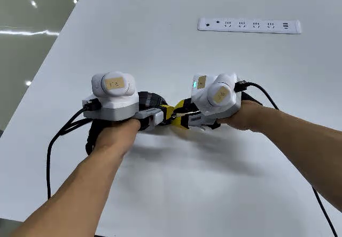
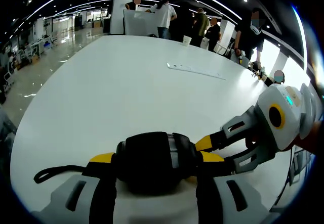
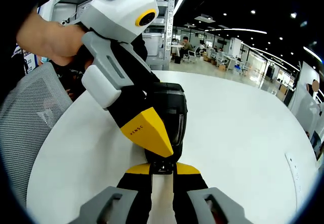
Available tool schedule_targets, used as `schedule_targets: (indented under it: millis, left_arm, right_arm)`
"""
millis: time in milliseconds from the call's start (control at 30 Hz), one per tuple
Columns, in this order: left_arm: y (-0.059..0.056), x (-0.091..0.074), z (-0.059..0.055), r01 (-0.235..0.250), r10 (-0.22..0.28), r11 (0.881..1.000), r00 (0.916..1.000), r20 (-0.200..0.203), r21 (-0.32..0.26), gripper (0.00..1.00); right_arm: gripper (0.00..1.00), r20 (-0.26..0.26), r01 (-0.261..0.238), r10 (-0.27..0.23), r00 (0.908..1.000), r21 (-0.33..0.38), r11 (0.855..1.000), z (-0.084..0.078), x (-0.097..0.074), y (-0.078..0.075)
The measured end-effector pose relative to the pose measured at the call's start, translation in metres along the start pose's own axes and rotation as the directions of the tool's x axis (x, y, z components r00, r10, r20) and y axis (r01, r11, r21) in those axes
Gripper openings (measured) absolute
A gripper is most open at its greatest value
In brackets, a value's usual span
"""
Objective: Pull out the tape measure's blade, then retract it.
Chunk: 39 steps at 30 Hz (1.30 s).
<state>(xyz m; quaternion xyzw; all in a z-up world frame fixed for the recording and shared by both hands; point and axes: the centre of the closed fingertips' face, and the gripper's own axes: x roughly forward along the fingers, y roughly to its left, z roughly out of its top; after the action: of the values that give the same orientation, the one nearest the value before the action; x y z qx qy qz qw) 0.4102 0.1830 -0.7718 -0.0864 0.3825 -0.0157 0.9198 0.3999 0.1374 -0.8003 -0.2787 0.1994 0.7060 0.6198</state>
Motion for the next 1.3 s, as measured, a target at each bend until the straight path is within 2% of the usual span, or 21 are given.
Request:
schedule_targets:
  millis: [333,533,800,1100,1300]
  left_arm:
    - [0.000,0.000,0.000,0.003,-0.003,1.000,1.0000,-0.008,-0.002,0.61]
    - [0.000,0.000,-0.001,0.006,-0.006,1.000,0.9999,-0.011,-0.002,0.61]
    - [0.003,-0.006,-0.011,0.007,-0.006,1.000,0.9993,-0.037,0.026,0.63]
    - [0.010,-0.015,-0.019,0.016,-0.015,0.998,0.9994,-0.033,0.057,0.66]
    - [0.009,-0.019,-0.021,0.026,-0.024,0.997,0.9993,-0.028,0.074,0.67]
  right_arm:
    - [0.13,-0.023,0.003,-0.002,0.9997,0.038,0.999,-0.003,-0.002,-0.001]
    - [0.17,-0.033,0.016,-0.014,0.9993,0.052,0.999,-0.008,-0.012,-0.004]
    - [0.22,-0.035,0.029,-0.027,0.9990,0.057,0.998,-0.010,-0.022,-0.004]
    - [0.29,-0.050,0.043,-0.039,0.9980,0.089,0.995,-0.022,-0.037,0.002]
    - [0.33,-0.058,0.069,-0.062,0.9964,0.117,0.991,-0.030,-0.049,0.003]
